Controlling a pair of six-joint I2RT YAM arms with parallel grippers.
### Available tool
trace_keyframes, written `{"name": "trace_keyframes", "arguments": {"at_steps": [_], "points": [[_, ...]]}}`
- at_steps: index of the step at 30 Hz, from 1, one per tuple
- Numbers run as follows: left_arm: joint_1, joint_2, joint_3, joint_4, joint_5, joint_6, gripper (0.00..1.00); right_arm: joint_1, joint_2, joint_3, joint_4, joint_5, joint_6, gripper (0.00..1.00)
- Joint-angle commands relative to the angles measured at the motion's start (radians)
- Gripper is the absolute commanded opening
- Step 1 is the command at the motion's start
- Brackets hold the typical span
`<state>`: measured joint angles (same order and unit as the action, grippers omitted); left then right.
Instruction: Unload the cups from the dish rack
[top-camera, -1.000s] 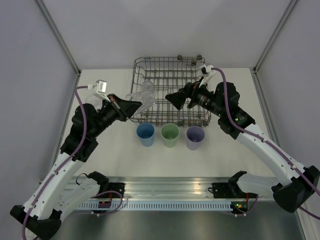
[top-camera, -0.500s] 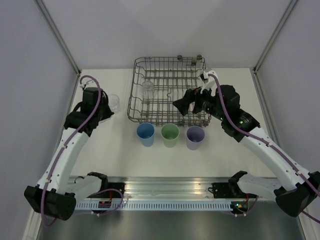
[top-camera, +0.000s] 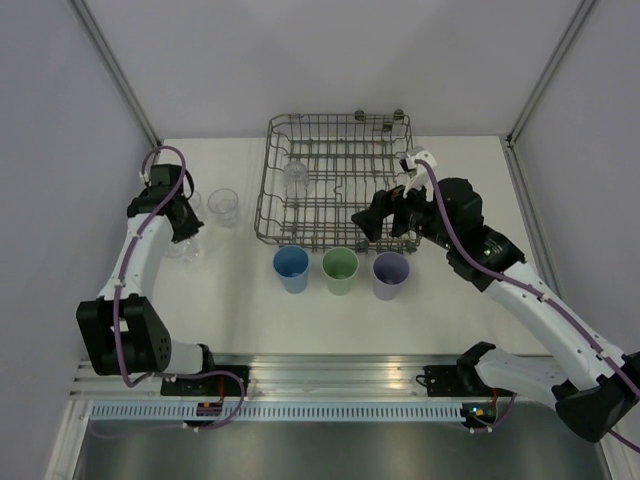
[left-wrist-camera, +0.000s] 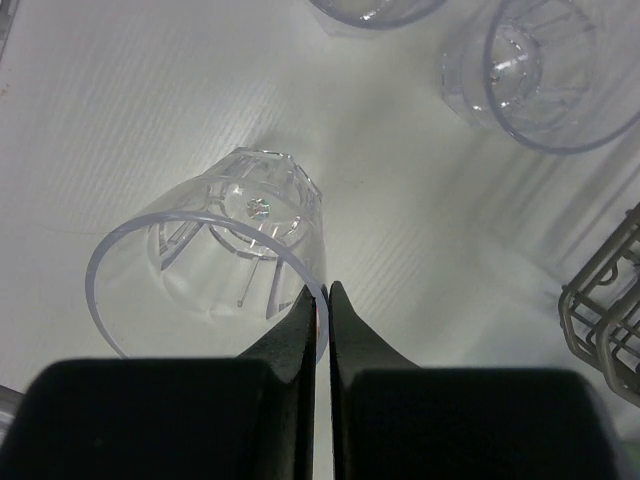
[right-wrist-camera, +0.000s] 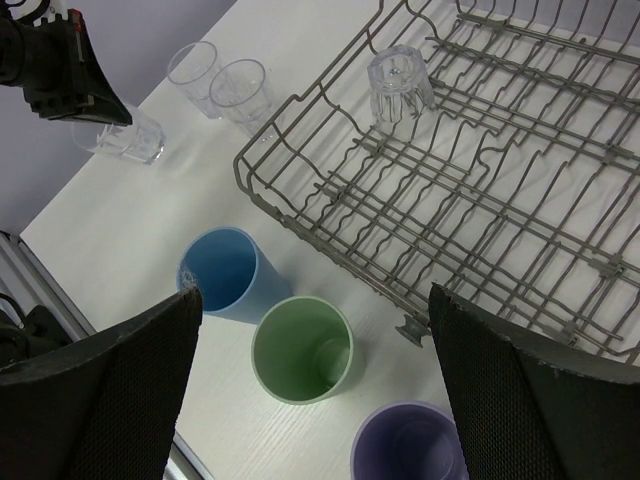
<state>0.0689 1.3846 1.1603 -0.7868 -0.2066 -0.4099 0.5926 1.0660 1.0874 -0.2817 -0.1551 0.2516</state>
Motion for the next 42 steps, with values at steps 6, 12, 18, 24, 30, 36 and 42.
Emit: {"name": "trace_keyframes", "arguments": {"at_steps": [6,12,18,24,30,36,42], "points": [[0.058,0.125,0.073,0.058,0.021,0.059,0.02,0.001,-0.057,-0.018,0.013,-0.001,-0.034,0.98],[0.107,0.185,0.096,0.075,0.048,0.068,0.02,-0.001,-0.077,-0.026,0.013,-0.001,-0.038,0.98],[0.108,0.24,0.124,0.08,0.081,0.086,0.02,-0.001,-0.1,-0.032,0.015,-0.006,-0.041,0.98],[0.109,0.292,0.139,0.078,0.099,0.089,0.02,-0.001,-0.103,-0.037,0.019,-0.004,-0.043,0.98],[0.111,0.291,0.141,0.075,0.101,0.091,0.02,-0.001,-0.113,-0.041,0.026,-0.012,-0.043,0.98],[0.111,0.257,0.139,0.077,0.15,0.094,0.33,-0.001,-0.103,-0.044,0.029,-0.006,-0.044,0.98],[0.111,0.226,0.141,0.058,0.136,0.094,0.56,0.0,-0.089,-0.047,0.03,-0.003,-0.044,0.98]]}}
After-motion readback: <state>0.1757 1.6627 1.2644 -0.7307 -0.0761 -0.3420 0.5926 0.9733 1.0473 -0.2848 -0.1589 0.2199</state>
